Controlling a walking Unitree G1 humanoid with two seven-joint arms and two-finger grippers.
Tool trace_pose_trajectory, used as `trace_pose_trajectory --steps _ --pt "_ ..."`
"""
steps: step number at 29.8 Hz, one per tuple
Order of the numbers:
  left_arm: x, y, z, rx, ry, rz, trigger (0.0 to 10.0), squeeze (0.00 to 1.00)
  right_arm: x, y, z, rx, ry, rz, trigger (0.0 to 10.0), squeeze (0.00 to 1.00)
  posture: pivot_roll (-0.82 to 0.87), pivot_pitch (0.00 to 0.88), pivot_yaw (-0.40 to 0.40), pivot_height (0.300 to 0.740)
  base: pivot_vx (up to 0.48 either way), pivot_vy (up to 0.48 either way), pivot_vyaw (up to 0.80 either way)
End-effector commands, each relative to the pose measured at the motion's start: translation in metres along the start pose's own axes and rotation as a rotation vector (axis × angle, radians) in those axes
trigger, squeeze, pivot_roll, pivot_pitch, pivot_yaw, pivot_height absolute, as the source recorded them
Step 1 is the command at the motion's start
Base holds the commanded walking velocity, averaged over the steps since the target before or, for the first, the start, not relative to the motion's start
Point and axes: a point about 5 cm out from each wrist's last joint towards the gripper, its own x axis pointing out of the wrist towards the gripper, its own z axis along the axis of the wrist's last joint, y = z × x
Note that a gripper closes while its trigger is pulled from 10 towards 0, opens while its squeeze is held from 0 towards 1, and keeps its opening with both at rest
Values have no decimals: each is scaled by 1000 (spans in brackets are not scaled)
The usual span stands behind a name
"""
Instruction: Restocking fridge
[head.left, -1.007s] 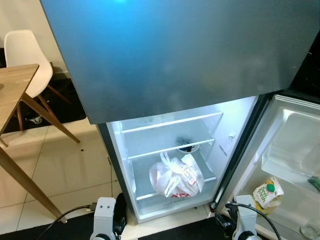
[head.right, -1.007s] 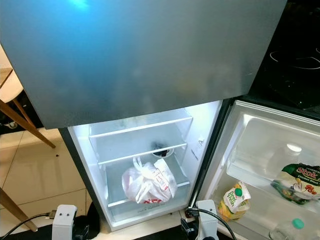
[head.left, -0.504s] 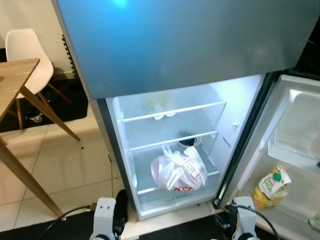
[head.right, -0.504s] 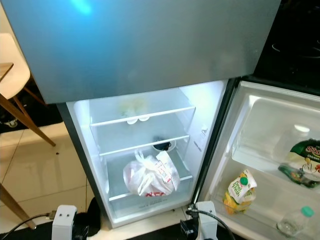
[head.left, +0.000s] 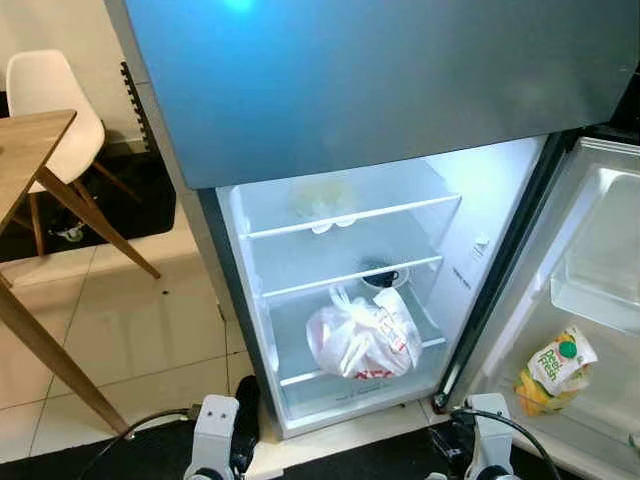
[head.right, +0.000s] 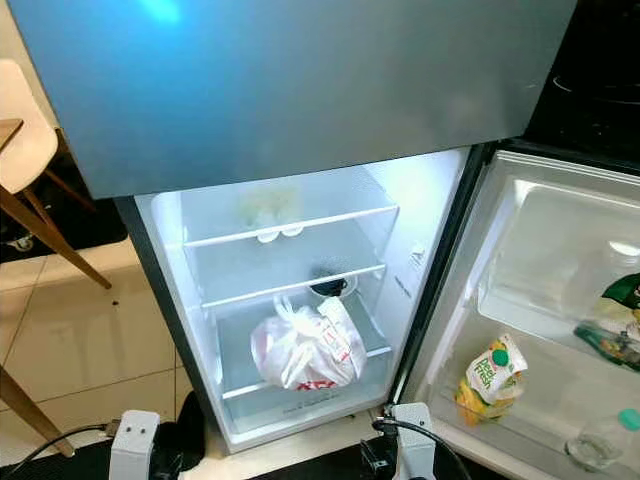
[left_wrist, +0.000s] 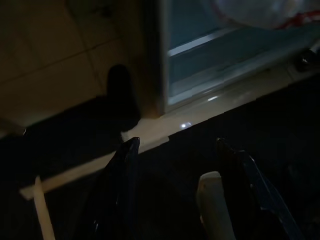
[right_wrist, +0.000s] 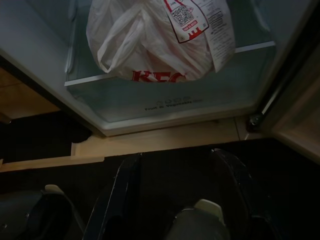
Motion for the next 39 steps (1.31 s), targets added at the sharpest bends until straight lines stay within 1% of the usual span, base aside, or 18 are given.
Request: trace_pose_trajectory --steps 1,2,6,9,16,19,20,22,23,26,28,31,32,33,34,36,38,39 --pt "1 -1 4 62 -3 -37 10000 0 0 1 2 6 -15 1 10000 0 -24 65 16 622 0 0 0" --pt "5 -4 11 99 -17 -69 10000 0 0 0 2 5 -20 -1 10000 0 -26 71 16 622 0 0 0" --pt "16 -9 32 137 -58 -104 10000 0 0 -2 3 2 -19 -6 10000 0 -30 73 22 622 0 0 0" --pt "19 -11 39 167 -62 -123 10000 0 -1 -2 3 4 -22 -8 10000 0 -33 74 26 622 0 0 0" --pt "23 -19 44 210 -62 -174 10000 0 -2 -1 0 15 -22 -2 10000 0 -34 80 26 617 0 0 0" --pt "26 -28 49 300 -54 -242 10000 0 -3 -1 -1 16 -21 4 10000 0 -34 86 25 602 0 0 0" --pt "26 -28 49 300 -54 -242 10000 0 -3 -1 -1 16 -21 4 10000 0 -34 86 25 602 0 0 0" --pt "28 -34 52 389 -45 -302 10000 0 -2 -1 -1 16 -23 8 10000 0 -34 98 25 592 0 0 0" --pt "28 -34 52 389 -45 -302 10000 0 -2 -1 -1 16 -23 8 10000 0 -34 98 25 592 0 0 0" --pt "31 -39 59 493 -42 -354 10000 0 -2 -2 2 14 -35 6 10000 0 -34 118 28 582 0 0 0" --pt "32 -42 64 536 -46 -376 10000 0 -2 -2 4 15 -46 5 10000 0 -34 118 28 582 0 0 0" --pt "34 -47 69 583 -54 -405 10000 0 -2 -1 4 10 -48 8 10000 0 -37 128 31 582 0 0 0" --pt "34 -47 69 583 -54 -405 10000 0 -2 -1 4 10 -48 8 10000 0 -37 128 31 582 0 0 0" --pt "36 -50 74 636 -59 -416 10000 0 -2 0 4 13 -55 13 10000 0 -38 146 37 577 0 0 0" --pt "37 -51 76 655 -62 -417 10000 0 -2 0 4 16 -59 15 10000 0 -38 146 37 572 0 0 0" --pt "37 -51 76 655 -62 -417 10000 0 -2 0 4 16 -59 15 10000 0 -38 146 37 572 0 0 0" --pt "39 -52 84 695 -77 -411 10000 0 -2 2 4 15 -62 25 10000 0 -40 167 44 562 0 0 0" --pt "39 -52 84 695 -77 -411 10000 0 -2 2 4 15 -62 25 10000 0 -40 167 44 562 0 0 0"
